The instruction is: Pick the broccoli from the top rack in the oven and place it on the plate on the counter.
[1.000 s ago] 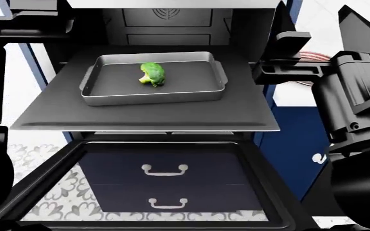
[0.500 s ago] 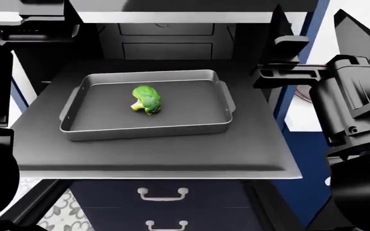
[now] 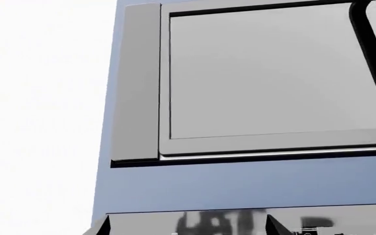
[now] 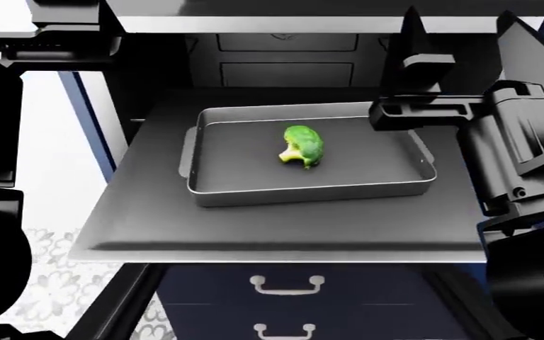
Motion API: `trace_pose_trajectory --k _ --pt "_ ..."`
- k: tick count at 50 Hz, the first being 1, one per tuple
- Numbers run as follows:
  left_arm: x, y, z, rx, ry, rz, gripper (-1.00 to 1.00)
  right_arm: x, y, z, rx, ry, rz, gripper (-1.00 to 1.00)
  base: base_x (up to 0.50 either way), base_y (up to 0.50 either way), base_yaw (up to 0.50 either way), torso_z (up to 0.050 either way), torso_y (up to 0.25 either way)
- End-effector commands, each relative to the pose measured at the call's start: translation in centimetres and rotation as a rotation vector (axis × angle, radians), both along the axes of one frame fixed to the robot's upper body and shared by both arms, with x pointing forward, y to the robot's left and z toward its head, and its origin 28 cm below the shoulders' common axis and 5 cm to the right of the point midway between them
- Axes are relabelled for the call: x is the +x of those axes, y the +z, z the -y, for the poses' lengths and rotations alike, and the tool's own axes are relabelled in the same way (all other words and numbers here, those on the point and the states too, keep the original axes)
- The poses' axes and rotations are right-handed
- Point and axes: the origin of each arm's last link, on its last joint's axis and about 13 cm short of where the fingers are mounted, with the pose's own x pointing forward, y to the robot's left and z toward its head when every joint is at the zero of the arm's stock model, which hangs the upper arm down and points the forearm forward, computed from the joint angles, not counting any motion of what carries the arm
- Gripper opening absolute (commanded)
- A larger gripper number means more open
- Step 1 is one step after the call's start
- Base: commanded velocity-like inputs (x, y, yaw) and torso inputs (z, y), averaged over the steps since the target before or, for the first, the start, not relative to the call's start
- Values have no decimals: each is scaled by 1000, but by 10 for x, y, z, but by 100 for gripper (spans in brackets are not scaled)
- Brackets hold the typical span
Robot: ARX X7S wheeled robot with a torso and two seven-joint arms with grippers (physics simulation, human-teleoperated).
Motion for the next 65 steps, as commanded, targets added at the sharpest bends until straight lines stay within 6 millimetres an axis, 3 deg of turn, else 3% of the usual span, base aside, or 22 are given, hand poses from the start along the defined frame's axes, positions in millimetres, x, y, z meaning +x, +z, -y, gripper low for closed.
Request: trace_pose_trajectory --k 1,7,12,17,28,37,49,56,65 --pt "0 0 0 2 0 1 100 0 0 -1 -6 5 -4 100 -1 500 0 0 0" --pt "0 -1 0 -4 0 -1 100 1 -3 -1 -30 21 -23 100 0 234 0 0 0" --pt "-1 -4 0 -14 -6 -4 100 12 9 -1 -80 97 -95 100 0 0 0 0 0" --pt "-4 -6 0 -26 -15 -7 100 26 13 -3 -85 241 -302 100 0 0 0 0 0" --pt "-7 -8 -2 -34 -15 -8 100 54 14 1 -152 246 -648 100 0 0 0 0 0" --pt "-8 -7 0 -32 -21 -9 100 80 29 3 -236 152 -680 100 0 0 0 0 0" --pt "-9 -5 5 -21 -35 -13 100 91 48 4 -247 184 -716 100 0 0 0 0 0" --pt "-9 -5 6 -18 -34 -14 100 92 33 0 -154 243 -817 100 0 0 0 0 0" --pt "-11 -5 6 -19 -35 -13 100 100 26 -7 -169 267 -854 100 0 0 0 0 0"
